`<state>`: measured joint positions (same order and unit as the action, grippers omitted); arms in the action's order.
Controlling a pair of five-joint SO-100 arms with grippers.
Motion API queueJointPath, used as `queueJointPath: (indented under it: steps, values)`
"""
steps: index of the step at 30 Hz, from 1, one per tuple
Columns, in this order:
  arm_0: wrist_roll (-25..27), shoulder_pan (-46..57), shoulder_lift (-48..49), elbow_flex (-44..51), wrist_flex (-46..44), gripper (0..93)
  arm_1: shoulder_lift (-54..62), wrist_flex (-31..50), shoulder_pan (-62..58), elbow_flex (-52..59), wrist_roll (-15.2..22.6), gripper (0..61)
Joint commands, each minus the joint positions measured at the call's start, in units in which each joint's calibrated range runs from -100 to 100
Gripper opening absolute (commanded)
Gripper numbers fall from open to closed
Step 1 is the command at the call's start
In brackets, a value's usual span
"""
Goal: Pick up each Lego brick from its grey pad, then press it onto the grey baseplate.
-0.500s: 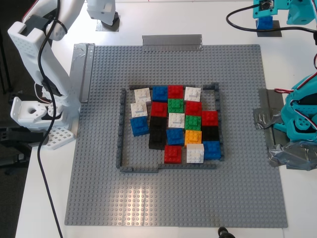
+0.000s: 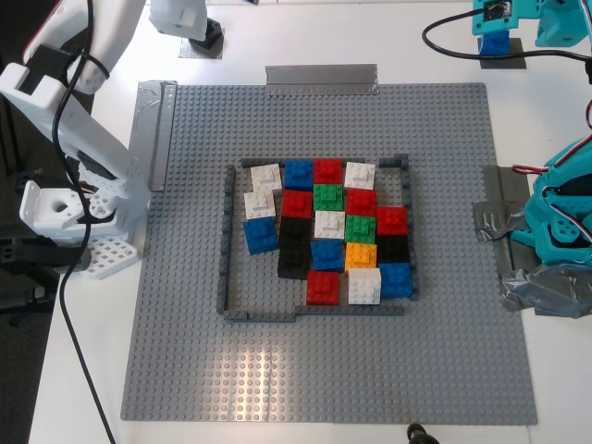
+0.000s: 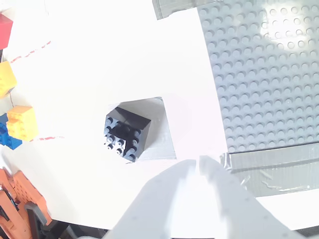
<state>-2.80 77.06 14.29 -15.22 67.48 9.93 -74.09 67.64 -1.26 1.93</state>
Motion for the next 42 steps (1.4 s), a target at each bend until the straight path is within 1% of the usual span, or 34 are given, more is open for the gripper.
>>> queueJointPath:
  steps: [1,4,7,10,16,19,23,28,31,33,34,36,39,41,42]
  values:
    - [-0.01,-0.06,2.28,0.55,-0.03,0.0,4.66,-0.44,-0.50,-1.59,0.05,0.2]
    - [-0.01,-0.13,2.28,0.64,-0.51,0.0,4.49,-0.60,-0.72,-2.04,-0.34,0.2]
    - [0.04,-0.42,2.45,1.72,-0.68,0.0,1.31,-3.69,-0.43,-7.46,-1.32,0.2]
    - [-0.35,-1.58,2.37,2.71,-1.00,0.0,-1.09,-4.59,0.81,-11.88,-0.93,0.2]
    - [-0.40,-2.67,2.37,2.44,-0.92,0.0,-8.73,-6.62,3.20,-24.07,0.05,0.2]
    - [-0.40,-3.76,2.19,2.53,-1.00,0.0,-12.76,-7.43,4.72,-29.31,-0.20,0.2]
    - [-0.16,-4.48,2.28,4.79,-1.00,0.0,-19.29,-8.41,7.05,-36.26,-1.76,0.2]
    - [1.11,-4.12,1.59,6.69,-3.36,0.0,-26.50,-8.00,8.71,-41.32,-1.47,0.2]
    - [-2.11,-5.43,1.51,7.05,-4.58,0.0,-31.39,-9.47,9.66,-46.91,-1.56,0.2]
    - [-3.77,-6.01,0.99,7.86,-4.83,0.0,-35.85,-11.75,10.17,-53.60,-2.25,0.2]
    - [-3.92,-6.01,0.13,8.67,-4.83,0.0,-37.83,-12.64,10.38,-56.85,-2.74,0.2]
    - [-3.97,-6.08,-2.87,11.38,-4.50,0.0,-39.29,-11.83,10.75,-58.29,-2.83,0.2]
    - [-4.21,-5.50,-8.53,18.79,-3.04,0.0,-40.66,-10.28,11.40,-60.28,-3.47,0.2]
    - [-4.85,-5.28,-12.74,25.02,-1.49,4.6,-42.29,-9.55,11.91,-62.35,-3.71,1.4]
    - [-5.58,-5.06,-14.71,28.27,-0.43,6.9,-43.24,-9.47,12.27,-63.53,-3.76,3.9]
